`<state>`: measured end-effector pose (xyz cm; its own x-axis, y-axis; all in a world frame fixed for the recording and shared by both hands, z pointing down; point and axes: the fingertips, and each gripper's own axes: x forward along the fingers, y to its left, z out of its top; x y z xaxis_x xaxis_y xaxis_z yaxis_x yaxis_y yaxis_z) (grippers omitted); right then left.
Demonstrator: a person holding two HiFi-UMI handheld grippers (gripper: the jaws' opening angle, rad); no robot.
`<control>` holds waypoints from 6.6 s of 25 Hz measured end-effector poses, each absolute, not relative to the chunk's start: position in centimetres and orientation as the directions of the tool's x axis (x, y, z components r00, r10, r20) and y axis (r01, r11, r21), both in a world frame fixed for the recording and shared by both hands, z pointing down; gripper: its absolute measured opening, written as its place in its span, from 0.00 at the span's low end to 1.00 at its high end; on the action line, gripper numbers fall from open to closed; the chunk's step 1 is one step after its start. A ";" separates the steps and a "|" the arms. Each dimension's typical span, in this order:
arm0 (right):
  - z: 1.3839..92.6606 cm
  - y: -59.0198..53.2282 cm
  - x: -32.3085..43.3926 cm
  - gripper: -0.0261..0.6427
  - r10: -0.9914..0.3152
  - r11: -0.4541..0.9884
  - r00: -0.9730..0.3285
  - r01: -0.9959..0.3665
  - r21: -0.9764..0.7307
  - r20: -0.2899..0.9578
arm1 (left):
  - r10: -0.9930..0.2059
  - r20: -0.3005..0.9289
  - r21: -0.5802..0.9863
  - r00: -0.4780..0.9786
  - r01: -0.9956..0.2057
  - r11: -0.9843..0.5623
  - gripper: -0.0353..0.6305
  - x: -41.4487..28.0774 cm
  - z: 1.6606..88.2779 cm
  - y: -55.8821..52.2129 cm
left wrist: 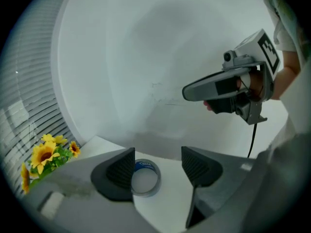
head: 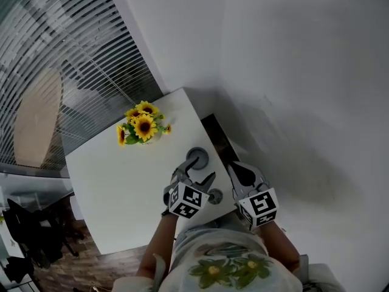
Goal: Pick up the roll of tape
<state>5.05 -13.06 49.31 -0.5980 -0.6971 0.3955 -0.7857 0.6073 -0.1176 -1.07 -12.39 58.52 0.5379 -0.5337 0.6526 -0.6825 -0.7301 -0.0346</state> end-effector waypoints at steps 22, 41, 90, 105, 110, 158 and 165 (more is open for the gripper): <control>51.4 -15.6 4.9 0.04 -0.685 0.591 -0.574 -0.798 -0.120 0.449 | -0.367 0.784 0.023 0.501 -0.614 -0.789 0.50 -0.3 67.1 -13.2; 52.6 -15.9 4.8 0.04 -0.673 0.587 -0.562 -0.801 -0.117 0.481 | -0.353 0.828 -0.054 0.436 -0.564 -0.824 0.43 -0.9 69.6 -13.5; 49.6 -12.7 5.3 0.04 -0.686 0.618 -0.584 -0.783 -0.075 0.434 | -0.389 0.796 -0.006 0.463 -0.637 -0.771 0.14 -2.1 64.6 -13.3; 49.4 -11.3 5.2 0.04 -0.679 0.635 -0.601 -0.769 -0.073 0.421 | -0.494 0.668 0.074 0.556 -0.710 -0.700 0.14 -2.3 60.2 -12.7; 49.2 -11.1 5.0 0.04 -0.675 0.646 -0.613 -0.760 -0.071 0.412 | -0.527 0.617 0.092 0.584 -0.719 -0.689 0.14 -2.2 58.0 -12.7; 48.1 -7.9 0.6 0.04 -0.584 0.760 -0.724 -0.647 -0.066 0.366 | -0.721 0.284 0.445 0.631 -0.753 -0.484 0.14 -4.1 49.2 -8.2; 47.8 -6.9 0.4 0.04 -0.562 0.776 -0.737 -0.627 -0.067 0.375 | -0.756 0.254 0.450 0.603 -0.766 -0.460 0.14 -4.3 48.1 -7.4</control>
<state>0.41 -6.92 47.77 -0.7370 -0.5624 0.3749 -0.6267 0.7764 -0.0672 -4.30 -7.42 48.10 0.6029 -0.7564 0.2539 -0.7660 -0.4596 0.4495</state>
